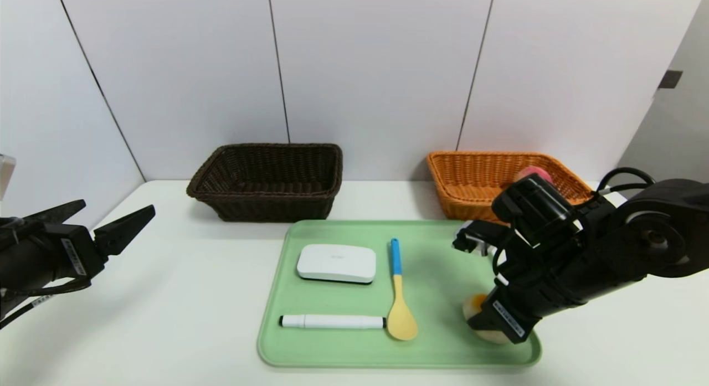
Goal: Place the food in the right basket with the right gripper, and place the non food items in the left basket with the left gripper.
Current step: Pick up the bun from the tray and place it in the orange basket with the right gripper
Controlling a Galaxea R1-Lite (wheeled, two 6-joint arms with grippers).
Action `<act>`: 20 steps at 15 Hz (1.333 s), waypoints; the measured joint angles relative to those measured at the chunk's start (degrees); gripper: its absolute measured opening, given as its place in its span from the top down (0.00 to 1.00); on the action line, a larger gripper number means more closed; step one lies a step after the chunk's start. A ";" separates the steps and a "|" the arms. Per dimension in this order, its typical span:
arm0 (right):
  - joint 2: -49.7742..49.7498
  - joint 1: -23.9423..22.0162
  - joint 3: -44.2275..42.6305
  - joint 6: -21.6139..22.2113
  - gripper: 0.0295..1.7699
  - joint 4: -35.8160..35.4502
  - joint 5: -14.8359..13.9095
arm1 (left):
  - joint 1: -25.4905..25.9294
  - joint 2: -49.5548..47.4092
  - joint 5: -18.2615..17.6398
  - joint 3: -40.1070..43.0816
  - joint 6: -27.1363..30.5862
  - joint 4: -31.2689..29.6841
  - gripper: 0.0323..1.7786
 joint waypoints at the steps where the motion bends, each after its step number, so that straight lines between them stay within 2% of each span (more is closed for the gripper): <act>1: -0.11 0.05 0.13 -0.06 0.59 0.09 0.02 | 0.00 -0.04 -0.05 0.00 -0.01 0.00 0.05; 3: -0.55 0.13 0.21 -0.02 0.99 -0.05 0.00 | 0.00 -0.15 -0.05 0.00 -0.01 0.00 0.05; 8: -5.38 0.71 -1.66 0.35 0.99 -0.41 1.05 | 0.00 -0.55 -0.17 0.09 -0.01 0.07 0.05; 11: -8.87 -0.34 -7.80 0.82 0.99 -4.55 1.82 | 0.00 -0.59 -0.20 0.11 -0.01 0.07 0.05; 14: -8.81 -4.83 -14.36 1.90 0.99 -10.19 2.12 | 0.00 -0.44 -0.46 -0.09 -0.01 0.07 0.05; 20: 1.95 -14.40 -30.82 1.97 0.99 -9.45 1.93 | 0.00 -0.04 -0.49 -1.38 0.07 1.60 0.05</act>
